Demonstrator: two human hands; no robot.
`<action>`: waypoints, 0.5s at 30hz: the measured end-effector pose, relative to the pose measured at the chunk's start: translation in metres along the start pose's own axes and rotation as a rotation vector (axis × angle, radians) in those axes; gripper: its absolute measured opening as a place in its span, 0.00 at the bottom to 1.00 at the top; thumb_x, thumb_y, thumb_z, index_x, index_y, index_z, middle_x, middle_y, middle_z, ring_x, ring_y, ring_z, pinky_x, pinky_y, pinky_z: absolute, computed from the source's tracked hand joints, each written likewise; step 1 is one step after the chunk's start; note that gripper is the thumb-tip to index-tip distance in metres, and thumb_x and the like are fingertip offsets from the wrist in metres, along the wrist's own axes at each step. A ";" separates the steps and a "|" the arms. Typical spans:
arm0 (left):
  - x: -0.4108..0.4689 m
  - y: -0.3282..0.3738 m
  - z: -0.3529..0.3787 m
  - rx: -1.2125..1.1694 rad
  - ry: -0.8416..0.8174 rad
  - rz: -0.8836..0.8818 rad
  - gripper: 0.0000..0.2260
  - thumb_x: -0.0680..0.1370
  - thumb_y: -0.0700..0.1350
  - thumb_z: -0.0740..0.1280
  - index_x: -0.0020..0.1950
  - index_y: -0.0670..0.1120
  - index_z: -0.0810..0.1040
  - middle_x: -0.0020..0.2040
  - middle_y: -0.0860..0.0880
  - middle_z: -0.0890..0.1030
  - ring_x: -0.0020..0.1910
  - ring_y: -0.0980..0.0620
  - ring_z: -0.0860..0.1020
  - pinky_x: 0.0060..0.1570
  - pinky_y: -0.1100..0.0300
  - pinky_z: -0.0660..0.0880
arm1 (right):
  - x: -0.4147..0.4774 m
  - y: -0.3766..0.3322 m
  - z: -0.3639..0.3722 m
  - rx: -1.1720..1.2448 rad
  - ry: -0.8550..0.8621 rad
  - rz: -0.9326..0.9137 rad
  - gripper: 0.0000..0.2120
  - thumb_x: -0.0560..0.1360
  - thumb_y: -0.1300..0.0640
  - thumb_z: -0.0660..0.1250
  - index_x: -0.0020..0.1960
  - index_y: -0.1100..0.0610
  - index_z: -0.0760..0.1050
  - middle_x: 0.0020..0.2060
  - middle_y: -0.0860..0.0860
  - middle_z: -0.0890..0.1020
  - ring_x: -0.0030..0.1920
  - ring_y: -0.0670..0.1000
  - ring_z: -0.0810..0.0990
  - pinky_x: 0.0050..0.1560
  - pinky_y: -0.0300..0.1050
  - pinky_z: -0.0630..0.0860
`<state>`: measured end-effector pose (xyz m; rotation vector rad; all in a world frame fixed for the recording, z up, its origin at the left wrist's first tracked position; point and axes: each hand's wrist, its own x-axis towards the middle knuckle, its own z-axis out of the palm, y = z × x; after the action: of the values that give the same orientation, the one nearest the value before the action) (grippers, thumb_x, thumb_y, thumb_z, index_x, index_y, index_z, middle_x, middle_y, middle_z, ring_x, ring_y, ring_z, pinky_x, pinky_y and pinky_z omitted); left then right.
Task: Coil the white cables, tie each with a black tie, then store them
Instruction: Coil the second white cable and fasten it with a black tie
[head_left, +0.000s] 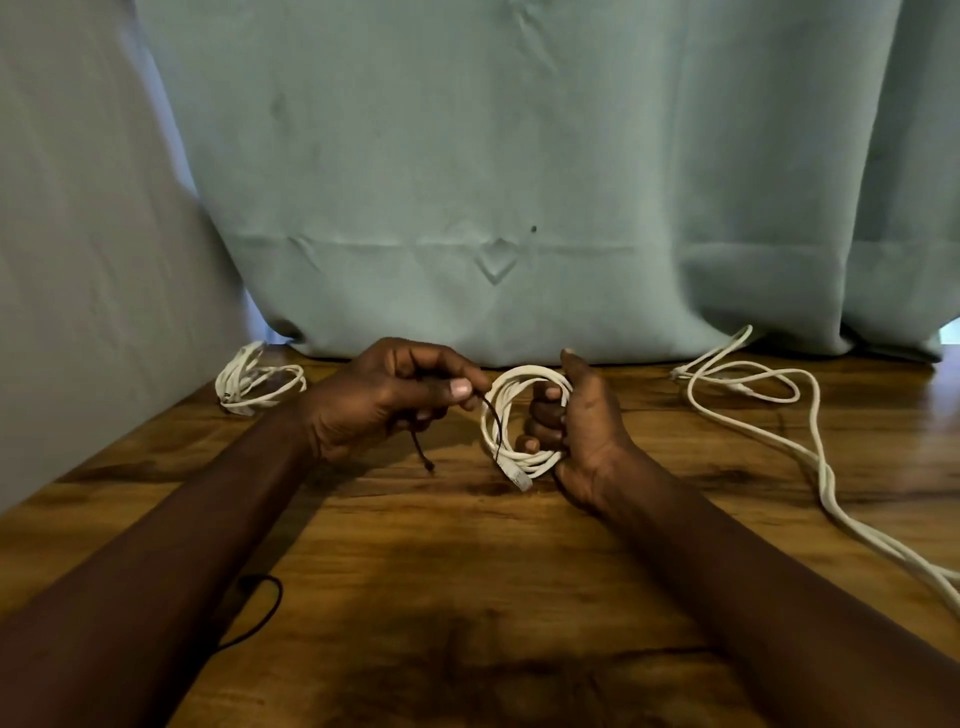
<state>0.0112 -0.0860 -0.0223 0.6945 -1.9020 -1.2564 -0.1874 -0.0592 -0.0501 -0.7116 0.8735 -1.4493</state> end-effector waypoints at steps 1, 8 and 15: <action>0.000 0.001 0.003 0.078 0.026 0.033 0.06 0.76 0.35 0.73 0.52 0.41 0.87 0.41 0.48 0.86 0.31 0.59 0.76 0.32 0.69 0.70 | -0.001 0.000 0.001 0.001 0.004 -0.002 0.26 0.85 0.43 0.53 0.33 0.55 0.63 0.15 0.47 0.68 0.13 0.45 0.65 0.30 0.45 0.57; 0.002 0.008 0.008 0.253 0.242 0.274 0.11 0.71 0.43 0.76 0.52 0.42 0.86 0.50 0.47 0.88 0.53 0.46 0.85 0.56 0.54 0.82 | 0.000 -0.001 0.001 0.001 0.011 0.017 0.25 0.85 0.43 0.53 0.34 0.55 0.64 0.15 0.47 0.66 0.13 0.45 0.65 0.31 0.45 0.57; 0.005 0.002 0.013 0.546 0.147 0.276 0.08 0.73 0.40 0.78 0.50 0.49 0.88 0.47 0.54 0.88 0.46 0.52 0.84 0.48 0.51 0.79 | -0.003 -0.002 0.003 -0.063 0.011 -0.008 0.23 0.86 0.44 0.53 0.36 0.55 0.65 0.15 0.46 0.68 0.13 0.44 0.67 0.27 0.43 0.61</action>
<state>-0.0027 -0.0822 -0.0222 0.7377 -2.1423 -0.4972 -0.1856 -0.0561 -0.0464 -0.7552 0.9290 -1.4389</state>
